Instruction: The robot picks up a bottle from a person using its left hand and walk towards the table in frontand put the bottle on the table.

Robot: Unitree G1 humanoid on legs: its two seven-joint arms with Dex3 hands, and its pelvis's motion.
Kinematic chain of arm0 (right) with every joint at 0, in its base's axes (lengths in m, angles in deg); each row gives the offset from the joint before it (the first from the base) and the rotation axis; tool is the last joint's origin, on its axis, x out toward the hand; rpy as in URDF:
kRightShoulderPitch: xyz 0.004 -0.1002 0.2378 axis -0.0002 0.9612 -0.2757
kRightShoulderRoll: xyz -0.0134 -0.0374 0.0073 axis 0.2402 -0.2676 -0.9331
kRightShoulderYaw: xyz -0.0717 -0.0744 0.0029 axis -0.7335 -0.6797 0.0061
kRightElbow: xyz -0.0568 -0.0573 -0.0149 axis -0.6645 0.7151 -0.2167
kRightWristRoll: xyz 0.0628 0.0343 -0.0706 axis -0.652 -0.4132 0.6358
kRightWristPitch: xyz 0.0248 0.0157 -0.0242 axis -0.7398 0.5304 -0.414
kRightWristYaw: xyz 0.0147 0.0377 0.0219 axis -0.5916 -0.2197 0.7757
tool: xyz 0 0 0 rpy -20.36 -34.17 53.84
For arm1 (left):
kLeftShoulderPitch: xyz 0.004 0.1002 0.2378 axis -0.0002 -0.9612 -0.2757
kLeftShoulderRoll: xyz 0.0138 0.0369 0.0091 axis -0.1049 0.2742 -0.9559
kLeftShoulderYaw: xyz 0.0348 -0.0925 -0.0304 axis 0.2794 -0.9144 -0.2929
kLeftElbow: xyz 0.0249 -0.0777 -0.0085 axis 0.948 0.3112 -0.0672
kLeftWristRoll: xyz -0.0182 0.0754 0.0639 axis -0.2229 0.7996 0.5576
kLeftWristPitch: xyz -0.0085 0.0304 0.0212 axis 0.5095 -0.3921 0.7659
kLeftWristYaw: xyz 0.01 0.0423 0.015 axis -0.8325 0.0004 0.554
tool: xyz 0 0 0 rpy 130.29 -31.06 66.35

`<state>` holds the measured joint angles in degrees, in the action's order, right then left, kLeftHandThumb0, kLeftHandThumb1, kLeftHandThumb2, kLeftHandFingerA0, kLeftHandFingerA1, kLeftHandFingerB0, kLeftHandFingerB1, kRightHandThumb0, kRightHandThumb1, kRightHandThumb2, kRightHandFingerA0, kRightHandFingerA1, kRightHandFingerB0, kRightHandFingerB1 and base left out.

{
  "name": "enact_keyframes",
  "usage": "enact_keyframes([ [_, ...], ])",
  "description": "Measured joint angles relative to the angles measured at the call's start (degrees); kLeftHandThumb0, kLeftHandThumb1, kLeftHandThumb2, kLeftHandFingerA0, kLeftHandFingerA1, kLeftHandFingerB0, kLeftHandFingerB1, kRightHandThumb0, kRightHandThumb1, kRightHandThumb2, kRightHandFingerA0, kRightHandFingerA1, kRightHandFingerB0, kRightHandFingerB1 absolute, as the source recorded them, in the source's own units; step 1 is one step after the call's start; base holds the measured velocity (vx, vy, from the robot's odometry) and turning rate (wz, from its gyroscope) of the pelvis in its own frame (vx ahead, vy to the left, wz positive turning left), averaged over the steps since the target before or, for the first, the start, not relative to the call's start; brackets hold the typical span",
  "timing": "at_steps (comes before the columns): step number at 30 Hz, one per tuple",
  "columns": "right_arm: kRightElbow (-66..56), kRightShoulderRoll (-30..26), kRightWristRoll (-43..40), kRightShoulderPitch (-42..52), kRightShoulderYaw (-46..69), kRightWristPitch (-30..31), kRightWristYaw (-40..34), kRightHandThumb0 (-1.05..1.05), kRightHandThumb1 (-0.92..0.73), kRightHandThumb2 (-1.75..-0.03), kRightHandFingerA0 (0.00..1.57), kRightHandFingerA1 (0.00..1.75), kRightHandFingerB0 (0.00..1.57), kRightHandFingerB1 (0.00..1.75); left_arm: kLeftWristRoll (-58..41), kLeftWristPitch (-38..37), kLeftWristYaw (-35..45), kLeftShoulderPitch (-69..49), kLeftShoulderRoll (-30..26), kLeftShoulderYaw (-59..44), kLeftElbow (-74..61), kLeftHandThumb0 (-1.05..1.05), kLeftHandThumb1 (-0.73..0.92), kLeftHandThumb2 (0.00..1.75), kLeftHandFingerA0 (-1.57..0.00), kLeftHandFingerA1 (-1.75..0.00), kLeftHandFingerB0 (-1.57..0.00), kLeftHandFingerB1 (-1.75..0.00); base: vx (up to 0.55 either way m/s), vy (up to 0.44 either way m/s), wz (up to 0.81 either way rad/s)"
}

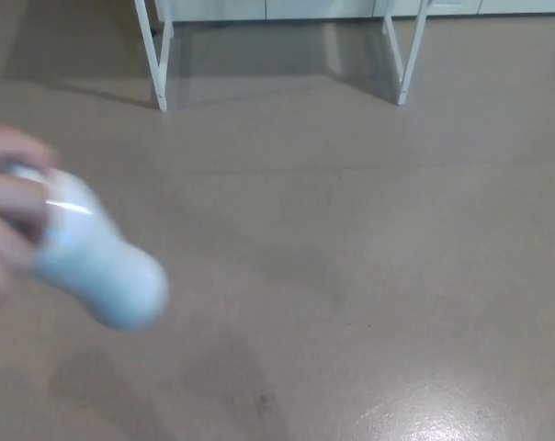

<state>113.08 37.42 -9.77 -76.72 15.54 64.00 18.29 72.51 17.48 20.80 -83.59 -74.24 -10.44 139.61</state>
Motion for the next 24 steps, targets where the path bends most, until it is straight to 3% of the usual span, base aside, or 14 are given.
enact_keyframes([
  [3, 1.28, -0.10, -0.01, -0.23, -0.04, -0.49, 0.00, -0.51, -0.70, -0.61, 0.58, 0.43, 0.28, 0.33, -0.27, -0.81, 0.43, 0.17, -0.25, -0.45, 0.77, -0.35, 0.55, 0.56, -0.30, -0.37, -0.23, -0.31, 0.00, 0.000, 0.00],
  [5, 1.73, -0.11, -0.01, -0.37, -0.08, -0.66, 0.00, -0.49, -0.70, -0.61, 0.56, 0.43, 0.29, 0.33, -0.46, -0.83, 0.57, 0.38, -0.43, -0.67, 1.08, -0.41, 0.51, 0.66, -0.20, -0.39, -0.20, -0.36, 0.00, 0.000, 0.00],
  [7, 2.13, -0.11, -0.04, -0.65, -0.08, -0.89, 0.05, -0.50, -0.70, -0.61, 0.55, 0.43, 0.31, 0.33, -0.71, -1.03, 0.74, 0.59, -0.66, -0.78, 1.30, -0.37, 0.56, 0.58, -0.25, -0.36, -0.22, -0.30, 0.00, 0.000, 0.00],
  [11, 3.01, -0.12, -0.06, -1.08, -0.08, -1.45, 0.22, -0.50, -0.70, -0.61, 0.55, 0.43, 0.31, 0.33, -0.73, -2.20, 1.04, 0.50, -1.01, -0.21, 1.32, -0.37, 0.56, 0.58, -0.25, -0.36, -0.22, -0.30, 0.00, 0.000, 0.00],
  [14, 3.44, -0.17, -0.03, -0.93, -0.21, -1.93, 0.24, -0.50, -0.70, -0.61, 0.58, 0.43, 0.35, 0.35, -0.75, -3.19, 1.30, -0.30, -1.05, 0.16, 0.60, -0.45, 0.52, 0.57, -0.23, -0.36, -0.19, -0.28, 0.00, 0.000, 0.00],
  [15, 3.54, -0.24, 0.02, -0.78, -0.35, -2.10, 0.23, -0.51, -0.70, -0.61, 0.58, 0.43, 0.35, 0.35, -0.78, -3.75, 1.47, -0.81, -1.04, 0.25, -0.18, -0.53, 0.41, 0.69, -0.18, -0.43, -0.15, -0.37, 0.00, 0.000, 0.00],
  [18, 3.66, -0.54, 0.23, -0.70, -1.15, -2.38, 0.07, -0.50, -0.69, -0.61, 0.58, 0.43, 0.35, 0.35, -1.21, -5.82, 2.72, -2.31, -0.95, 0.36, -4.42, -0.62, 0.40, 0.70, -0.19, -0.42, -0.16, -0.36, 0.00, 0.000, 0.00],
  [19, 3.68, -0.55, 0.23, -0.73, -1.28, -2.45, 0.05, -0.49, -0.72, -0.61, 0.59, 0.44, 0.39, 0.36, -1.47, -6.27, 3.17, -2.93, -0.86, 0.31, -6.21, -0.33, 0.23, 0.84, 0.00, -0.49, 0.00, -0.48, 0.00, 0.000, 0.00],
  [24, 3.88, -0.54, 0.21, -0.81, -1.55, -2.49, 0.03, -0.49, -0.72, -0.61, 0.59, 0.44, 0.39, 0.36, -3.35, -7.64, 6.44, -6.50, -0.20, 0.32, -17.44, -0.33, 0.23, 0.84, 0.00, -0.49, 0.00, -0.48, 0.00, 0.000, 0.00],
])
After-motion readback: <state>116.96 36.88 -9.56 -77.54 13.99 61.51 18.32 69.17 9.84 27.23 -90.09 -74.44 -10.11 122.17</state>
